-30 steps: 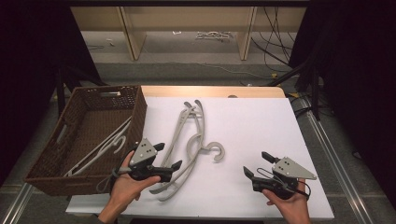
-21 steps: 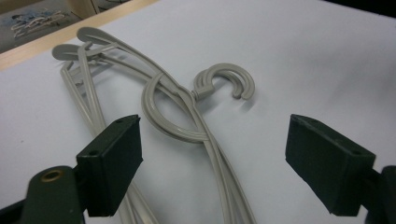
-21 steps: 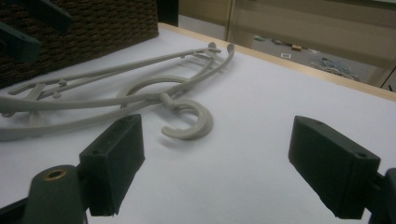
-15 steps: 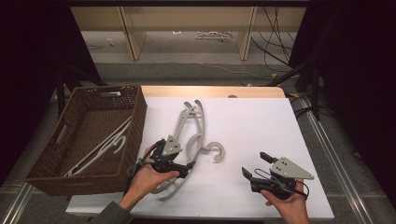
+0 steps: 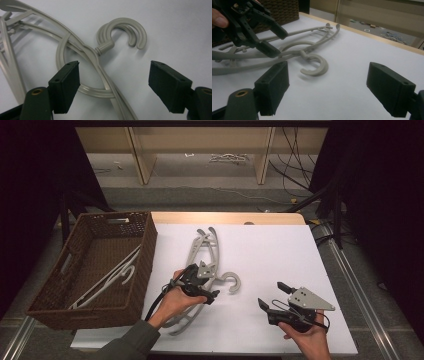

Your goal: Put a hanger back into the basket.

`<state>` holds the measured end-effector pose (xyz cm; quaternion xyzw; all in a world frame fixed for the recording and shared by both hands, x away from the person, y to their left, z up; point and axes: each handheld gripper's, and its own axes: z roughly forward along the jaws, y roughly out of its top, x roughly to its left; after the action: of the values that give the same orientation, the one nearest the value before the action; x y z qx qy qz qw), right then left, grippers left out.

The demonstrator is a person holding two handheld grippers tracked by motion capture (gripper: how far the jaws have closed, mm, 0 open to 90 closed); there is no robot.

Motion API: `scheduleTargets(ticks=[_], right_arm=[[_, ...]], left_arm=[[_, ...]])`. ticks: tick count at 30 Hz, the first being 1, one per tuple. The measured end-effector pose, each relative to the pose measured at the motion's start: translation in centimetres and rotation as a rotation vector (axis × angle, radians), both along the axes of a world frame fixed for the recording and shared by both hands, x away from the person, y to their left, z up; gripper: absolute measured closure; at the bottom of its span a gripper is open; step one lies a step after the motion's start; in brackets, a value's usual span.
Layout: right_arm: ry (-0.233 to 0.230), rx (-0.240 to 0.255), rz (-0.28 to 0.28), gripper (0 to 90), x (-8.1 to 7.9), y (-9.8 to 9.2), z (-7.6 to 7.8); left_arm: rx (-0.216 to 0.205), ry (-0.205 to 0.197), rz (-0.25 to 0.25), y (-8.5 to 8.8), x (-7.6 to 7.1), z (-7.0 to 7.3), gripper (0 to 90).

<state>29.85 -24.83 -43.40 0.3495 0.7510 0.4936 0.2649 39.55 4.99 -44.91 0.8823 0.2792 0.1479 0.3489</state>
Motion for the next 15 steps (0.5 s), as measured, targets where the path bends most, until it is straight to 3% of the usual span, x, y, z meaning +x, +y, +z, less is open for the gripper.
scheduleTargets(ticks=[2, 4, 5, 11, 13, 15], right_arm=[[0.015, -0.011, 0.003, 19.3, -0.1, 0.0, 0.2], [-0.014, 0.001, 0.002, 19.2, 0.1, 0.1, 0.1], [-0.012, -0.015, 0.004, 19.2, 0.1, 0.0, 0.1], [-0.016, -0.002, 0.003, 19.3, 0.1, 0.1, 0.0], [-0.013, -0.003, -0.001, 19.3, 0.1, 0.1, 0.1], [-0.014, -0.002, 0.001, 19.3, 0.1, 0.1, 0.0]], left_arm=[[0.002, 0.015, 0.006, -0.2, 0.3, -0.2, 26.7], [0.004, 0.028, 0.010, -0.3, 0.6, -0.4, 27.8], [0.017, 0.028, 0.003, -0.3, 0.7, -0.4, 27.8], [0.039, 0.052, 0.004, -0.8, 1.6, -0.7, 28.0], [0.084, 0.059, -0.008, -1.3, 2.0, -0.7, 29.6], [0.093, 0.062, 0.002, -1.5, 2.1, -0.9, 32.3]])
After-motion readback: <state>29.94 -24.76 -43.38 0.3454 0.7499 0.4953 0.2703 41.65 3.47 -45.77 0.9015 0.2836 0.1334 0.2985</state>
